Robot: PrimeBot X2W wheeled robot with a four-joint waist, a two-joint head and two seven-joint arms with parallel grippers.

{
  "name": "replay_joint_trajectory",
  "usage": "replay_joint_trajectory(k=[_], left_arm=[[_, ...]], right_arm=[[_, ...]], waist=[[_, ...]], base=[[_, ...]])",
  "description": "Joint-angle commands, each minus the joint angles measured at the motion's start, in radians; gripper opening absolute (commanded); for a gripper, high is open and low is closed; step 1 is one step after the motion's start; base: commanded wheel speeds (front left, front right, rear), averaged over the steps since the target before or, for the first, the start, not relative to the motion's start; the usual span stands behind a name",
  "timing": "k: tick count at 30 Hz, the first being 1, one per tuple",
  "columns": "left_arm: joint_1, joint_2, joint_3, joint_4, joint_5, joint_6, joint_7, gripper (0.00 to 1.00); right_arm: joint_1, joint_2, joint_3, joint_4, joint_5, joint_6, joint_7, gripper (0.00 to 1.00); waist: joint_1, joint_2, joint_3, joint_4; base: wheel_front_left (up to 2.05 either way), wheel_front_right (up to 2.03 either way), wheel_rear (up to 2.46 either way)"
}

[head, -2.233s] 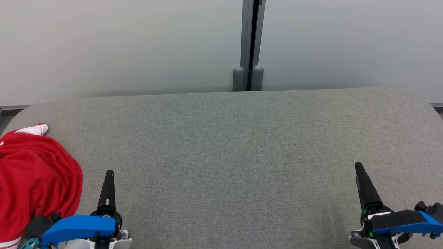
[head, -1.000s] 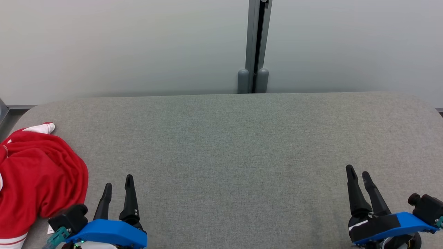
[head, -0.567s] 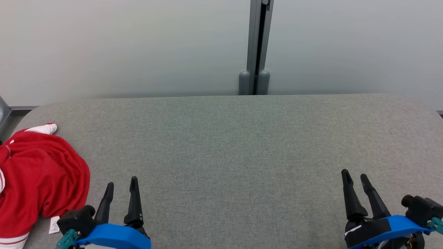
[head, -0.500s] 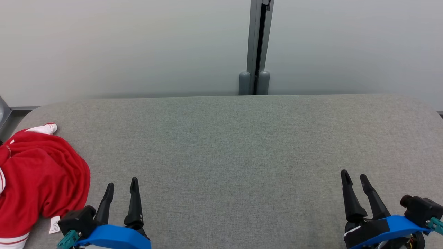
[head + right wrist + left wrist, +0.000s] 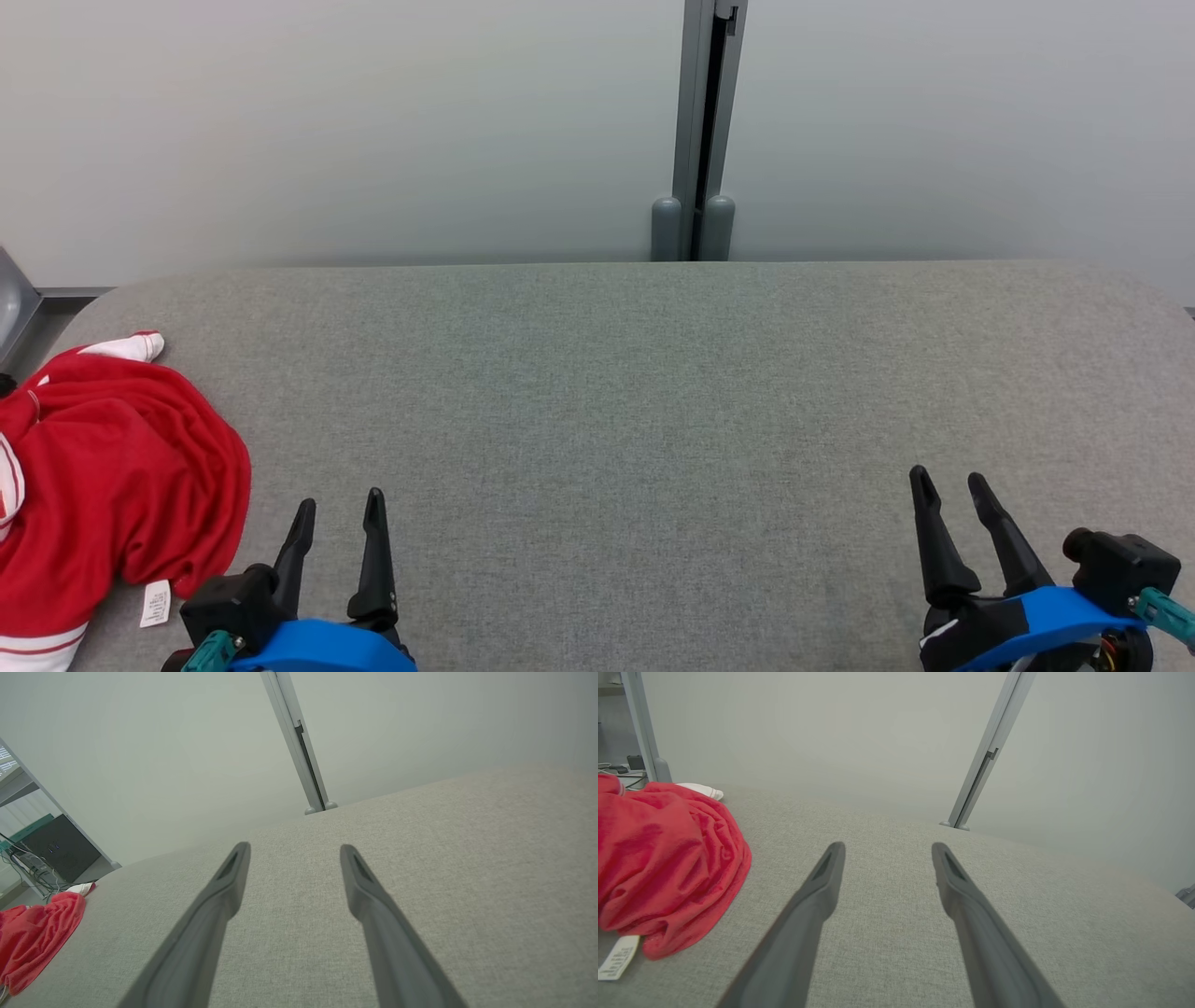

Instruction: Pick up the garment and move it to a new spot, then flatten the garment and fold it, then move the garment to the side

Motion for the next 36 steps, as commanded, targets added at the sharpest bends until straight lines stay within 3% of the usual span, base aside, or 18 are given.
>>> replay_joint_trajectory(k=[1, 36], left_arm=[[0.005, 0.002, -0.006, -0.01, 0.015, 0.009, -0.006, 1.0], [0.05, 0.02, -0.038, -0.041, 0.147, 0.079, -0.04, 1.0]], right_arm=[[0.005, -0.009, 0.0, -0.002, -0.021, 0.002, -0.006, 1.0], [0.017, -0.011, -0.013, 0.037, -0.219, 0.002, -0.062, 1.0]], waist=[[0.0, 0.0, 0.0, 0.001], [0.0, 0.0, -0.012, 0.018]], base=[[0.0, 0.0, 0.0], [0.0, 0.0, 0.0]])
